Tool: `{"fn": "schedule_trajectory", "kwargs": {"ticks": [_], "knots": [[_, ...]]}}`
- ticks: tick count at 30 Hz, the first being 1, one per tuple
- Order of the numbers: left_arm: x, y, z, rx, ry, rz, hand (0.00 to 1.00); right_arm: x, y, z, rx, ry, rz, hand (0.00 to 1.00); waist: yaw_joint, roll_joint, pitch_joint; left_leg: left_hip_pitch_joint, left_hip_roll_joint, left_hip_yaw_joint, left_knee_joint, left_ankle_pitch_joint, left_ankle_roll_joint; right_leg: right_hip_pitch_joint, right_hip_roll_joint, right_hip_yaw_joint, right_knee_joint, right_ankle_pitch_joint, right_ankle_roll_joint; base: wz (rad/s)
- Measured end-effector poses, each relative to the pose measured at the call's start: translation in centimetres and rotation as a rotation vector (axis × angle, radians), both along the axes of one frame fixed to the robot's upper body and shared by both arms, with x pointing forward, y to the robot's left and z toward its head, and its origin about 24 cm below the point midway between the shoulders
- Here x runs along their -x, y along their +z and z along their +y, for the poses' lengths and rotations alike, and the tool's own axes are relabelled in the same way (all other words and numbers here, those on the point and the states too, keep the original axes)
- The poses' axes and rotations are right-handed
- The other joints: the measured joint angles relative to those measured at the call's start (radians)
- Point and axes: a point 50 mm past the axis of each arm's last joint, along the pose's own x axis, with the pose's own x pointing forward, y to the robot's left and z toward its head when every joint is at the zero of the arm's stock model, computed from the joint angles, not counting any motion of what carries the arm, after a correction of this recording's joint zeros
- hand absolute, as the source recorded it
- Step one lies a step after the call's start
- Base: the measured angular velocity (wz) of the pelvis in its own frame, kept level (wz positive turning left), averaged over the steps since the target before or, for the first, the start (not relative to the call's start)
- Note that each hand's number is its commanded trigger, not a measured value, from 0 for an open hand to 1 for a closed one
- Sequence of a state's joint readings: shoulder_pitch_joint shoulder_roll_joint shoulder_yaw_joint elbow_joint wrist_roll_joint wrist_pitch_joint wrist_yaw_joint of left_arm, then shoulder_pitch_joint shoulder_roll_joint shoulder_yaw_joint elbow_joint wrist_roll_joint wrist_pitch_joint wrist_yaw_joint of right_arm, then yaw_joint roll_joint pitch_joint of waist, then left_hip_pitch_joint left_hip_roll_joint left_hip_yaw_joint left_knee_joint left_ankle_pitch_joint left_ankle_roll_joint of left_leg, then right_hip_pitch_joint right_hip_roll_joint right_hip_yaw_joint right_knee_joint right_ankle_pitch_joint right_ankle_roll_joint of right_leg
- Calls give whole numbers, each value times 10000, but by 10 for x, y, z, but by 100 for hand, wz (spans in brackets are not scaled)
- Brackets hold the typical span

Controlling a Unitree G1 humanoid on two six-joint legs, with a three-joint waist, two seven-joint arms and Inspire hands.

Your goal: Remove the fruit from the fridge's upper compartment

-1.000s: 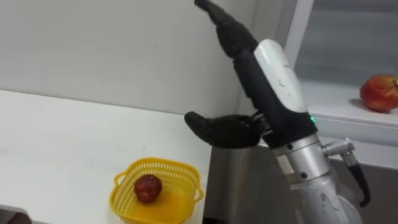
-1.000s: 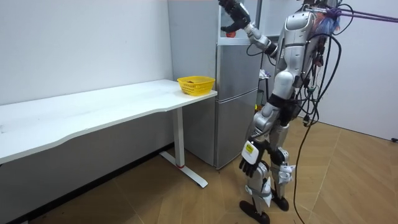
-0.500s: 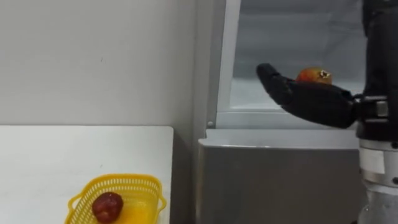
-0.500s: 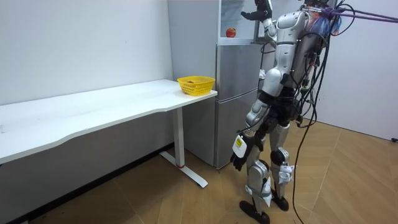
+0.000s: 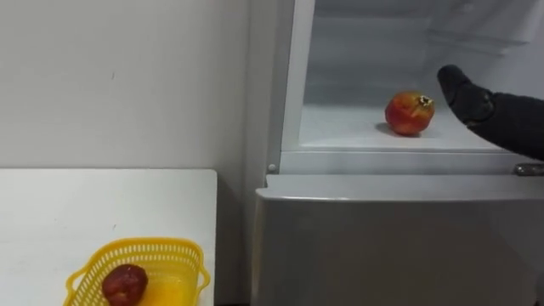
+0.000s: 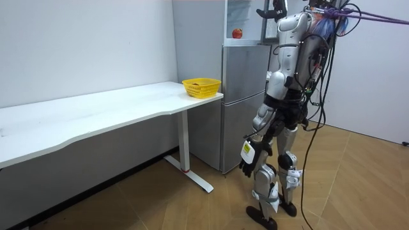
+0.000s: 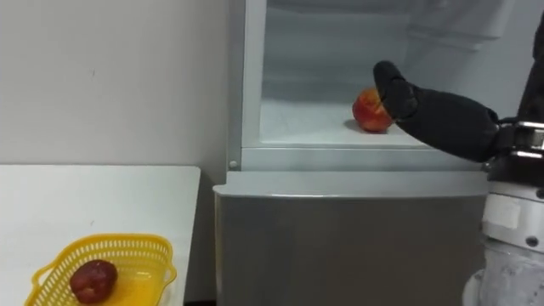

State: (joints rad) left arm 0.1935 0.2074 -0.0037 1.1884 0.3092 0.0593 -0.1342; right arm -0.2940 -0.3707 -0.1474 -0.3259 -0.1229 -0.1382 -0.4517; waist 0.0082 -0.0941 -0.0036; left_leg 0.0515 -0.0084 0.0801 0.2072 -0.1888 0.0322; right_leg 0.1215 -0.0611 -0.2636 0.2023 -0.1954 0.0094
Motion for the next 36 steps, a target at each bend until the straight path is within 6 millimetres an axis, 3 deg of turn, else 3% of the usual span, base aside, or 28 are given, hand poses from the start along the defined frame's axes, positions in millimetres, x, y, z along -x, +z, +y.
{"fn": "schedule_trajectory", "kwargs": {"ticks": [4, 11, 18, 20, 26, 36], "knots": [[3, 2, 5, -9, 359, -11, 0, -11, -6, -25, -38, -618, 1031, 0, -4, -7, -9, -28, -13, 13, -6, 3, 2, -29, -16, -33, 2, 1, 2, 1], [2, 2, 7, 61, 253, -29, 0, -32, -21, -43, -856, -173, 2662, 0, 3, -46, 52, -79, -8, 20, -29, 13, -10, -90, -6, -58, 1, 0, 2, 0], [2, 4, 12, -29, 213, -8, 0, -52, -13, -45, -1578, 609, 3006, 0, 18, -241, 36, -142, -25, -46, -13, 11, -9, -115, -8, -140, -10, -4, 7, 2], [4, 6, 16, -164, 204, 16, 0, -58, -13, -50, -1703, 850, 3444, 0, 178, -328, -19, -137, -20, -65, -7, 11, -8, -111, -15, -159, 0, -4, 7, 0], [9, 8, 21, -421, 254, 143, 0, -67, -13, -58, -2221, 1028, 3938, 0, 241, -466, -65, -209, -44, -274, 27, 9, -5, -78, -51, -427, 1, -4, 9, 7], [13, 8, 22, -594, 268, 151, 0, -73, -8, -59, -2398, 1030, 3898, 0, 244, -498, 12, -259, -45, -429, 243, 7, -7, 64, -55, -644, -1, -4, 8, 6]]}}
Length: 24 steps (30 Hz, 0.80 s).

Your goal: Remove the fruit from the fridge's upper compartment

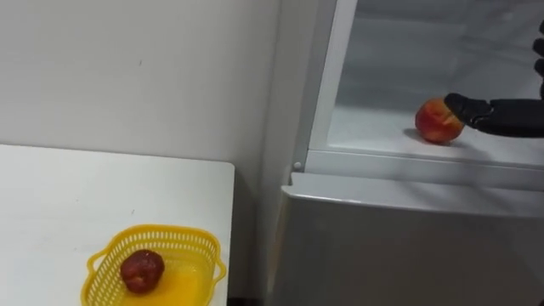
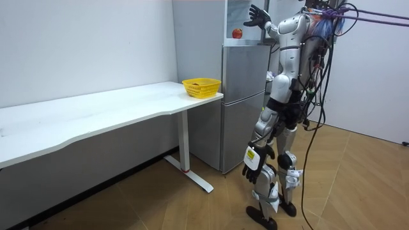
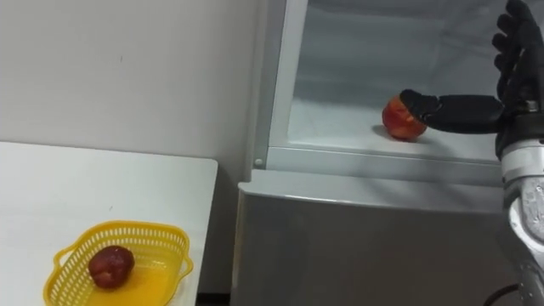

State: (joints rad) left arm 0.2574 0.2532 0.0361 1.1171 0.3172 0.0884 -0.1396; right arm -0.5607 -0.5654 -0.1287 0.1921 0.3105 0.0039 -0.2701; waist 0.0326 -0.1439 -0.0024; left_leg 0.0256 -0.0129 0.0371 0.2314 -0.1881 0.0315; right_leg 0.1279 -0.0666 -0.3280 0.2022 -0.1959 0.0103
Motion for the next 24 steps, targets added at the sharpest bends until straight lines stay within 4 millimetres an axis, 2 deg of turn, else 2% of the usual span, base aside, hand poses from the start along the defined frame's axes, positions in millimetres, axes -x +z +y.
{"fn": "schedule_trajectory", "kwargs": {"ticks": [3, 7, 9, 14, 19, 24], "knots": [[0, 0, 1, -26, -9, -3, 0, -1, 0, -1, 3, -35, 32, 0, 15, 60, 41, -58, 0, -13, 65, -1, 1, -22, 1, -17, 3, 0, -1, 0], [3, 1, 2, -50, -55, 78, 0, -4, -6, -6, 210, -229, 446, 0, 22, 7, -17, -197, 3, -43, 144, 0, 1, -146, 1, -27, 31, 4, -8, 0], [2, 2, 3, -58, -81, 30, 0, -4, -6, -10, 419, -288, 682, 0, 24, 9, -16, -240, -2, -67, 189, -2, 5, -174, -2, -51, 34, 7, -13, 2], [1, 3, 4, -97, -120, -26, 0, -6, 5, -24, 778, -729, 818, 0, 60, 57, -46, -338, 1, -90, 204, -2, 4, -241, 6, -71, 47, 9, -17, 1], [0, 3, 5, -103, -136, -67, 0, -19, 3, -28, 1218, -831, 1588, 0, 40, 63, -47, -356, 6, -102, 196, -1, 3, -249, 10, -70, 43, 9, -17, 0], [-1, 4, 7, -186, -144, -74, 0, -22, -6, -27, 1287, -594, 2153, 0, 42, 5, -88, -526, -5, -135, 244, -1, 3, -368, 4, -141, 51, 10, -18, 3]]}}
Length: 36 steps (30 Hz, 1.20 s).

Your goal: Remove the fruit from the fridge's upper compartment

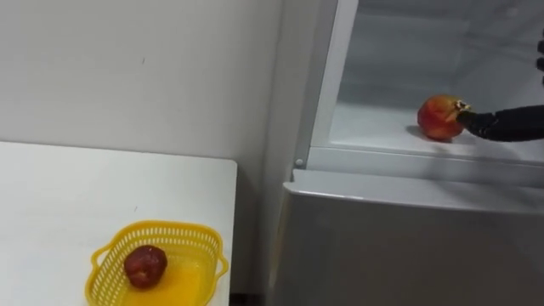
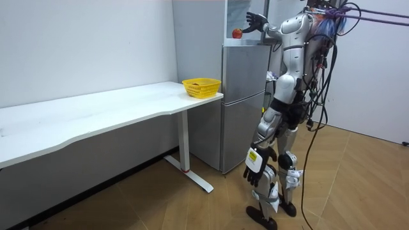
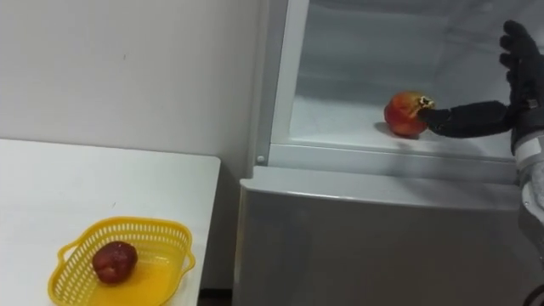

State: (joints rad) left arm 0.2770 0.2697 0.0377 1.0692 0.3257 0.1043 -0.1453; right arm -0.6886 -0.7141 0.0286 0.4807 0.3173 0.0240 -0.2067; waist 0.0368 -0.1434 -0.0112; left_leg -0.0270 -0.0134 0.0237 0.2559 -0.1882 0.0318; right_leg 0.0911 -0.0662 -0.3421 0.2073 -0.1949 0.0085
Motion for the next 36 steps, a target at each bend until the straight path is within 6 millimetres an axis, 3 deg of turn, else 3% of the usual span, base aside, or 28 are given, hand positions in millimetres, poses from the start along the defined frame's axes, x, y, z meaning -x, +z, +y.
{"fn": "schedule_trajectory", "kwargs": {"ticks": [6, 11, 21, 36], "knots": [[-1, 2, 4, -136, -38, -59, 0, -4, -3, 5, -235, 348, 270, 0, 97, -35, -16, -42, 0, -26, -22, 1, -1, -36, -15, -132, 17, 0, 1, 2], [-1, 3, 7, -224, -28, -94, 0, -6, 0, 8, -485, 558, 231, 0, 198, -96, 45, -70, -9, -48, -9, 1, -1, -33, -17, -183, 17, -1, 2, 1], [0, 3, 7, -253, 20, 14, 0, -7, 0, 8, -665, 662, 256, 0, 255, -62, 68, -480, -25, -190, 189, 2, 3, -286, -19, -302, 54, 0, 1, 5], [1, 3, 8, -457, 14, 61, 0, -12, -17, -9, -904, -256, 1115, 0, 544, 69, 73, -587, -1, -297, 172, 32, -42, -391, -17, -579, 118, -1, 1, 1]]}}
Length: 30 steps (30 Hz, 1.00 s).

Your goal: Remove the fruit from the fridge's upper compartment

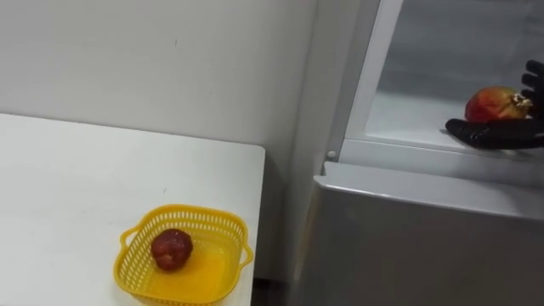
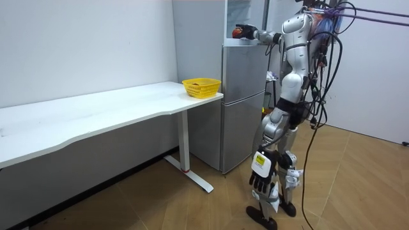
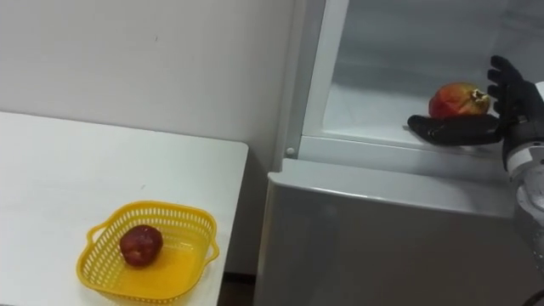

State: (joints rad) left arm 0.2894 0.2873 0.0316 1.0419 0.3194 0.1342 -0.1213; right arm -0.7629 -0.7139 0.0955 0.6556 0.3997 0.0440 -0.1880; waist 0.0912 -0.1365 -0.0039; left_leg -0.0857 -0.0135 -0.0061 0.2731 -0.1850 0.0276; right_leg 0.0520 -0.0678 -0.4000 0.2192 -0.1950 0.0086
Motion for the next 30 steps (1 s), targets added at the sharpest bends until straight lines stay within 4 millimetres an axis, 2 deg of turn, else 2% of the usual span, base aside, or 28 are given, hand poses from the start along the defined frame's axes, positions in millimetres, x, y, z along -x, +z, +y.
{"fn": "schedule_trajectory", "kwargs": {"ticks": [5, 20, 21, 22, 23, 30], "knots": [[0, 0, 0, 51, 20, 52, 0, 0, -1, 0, 52, 51, 80, 0, 10, -54, 44, -47, 3, -17, 25, 12, -12, -21, 6, -26, -3, 0, 0, 0], [-3, 0, 0, 105, 20, -37, 0, -2, -5, -7, -38, 54, 361, 0, 25, -67, 36, -82, 1, -175, 33, 46, -50, -20, 22, -139, -6, 1, -2, 1], [-3, 0, 0, 104, 21, -35, 0, -2, -5, -7, -44, 51, 370, 25, 21, -69, 35, -82, 1, -186, 30, 50, -53, -19, 22, -145, -5, 1, -2, 3], [-3, 0, 0, 105, 36, -30, 0, -2, -6, -7, -64, 57, 376, 83, 31, -62, 40, -81, 1, -200, 30, 56, -55, -20, 22, -154, 1, 1, -2, 0], [-3, 0, 0, 106, 40, -29, 0, -2, -6, -7, -66, 94, 387, 100, 32, -61, 41, -81, 2, -211, 31, 61, -61, -19, 25, -157, 2, 1, -2, 0], [-4, 0, 0, 122, 116, -62, 0, -2, -6, -6, -191, 442, 459, 100, 18, -39, 56, -74, 11, -237, 38, 77, -84, -8, 43, -187, 2, 2, -5, 0]]}}
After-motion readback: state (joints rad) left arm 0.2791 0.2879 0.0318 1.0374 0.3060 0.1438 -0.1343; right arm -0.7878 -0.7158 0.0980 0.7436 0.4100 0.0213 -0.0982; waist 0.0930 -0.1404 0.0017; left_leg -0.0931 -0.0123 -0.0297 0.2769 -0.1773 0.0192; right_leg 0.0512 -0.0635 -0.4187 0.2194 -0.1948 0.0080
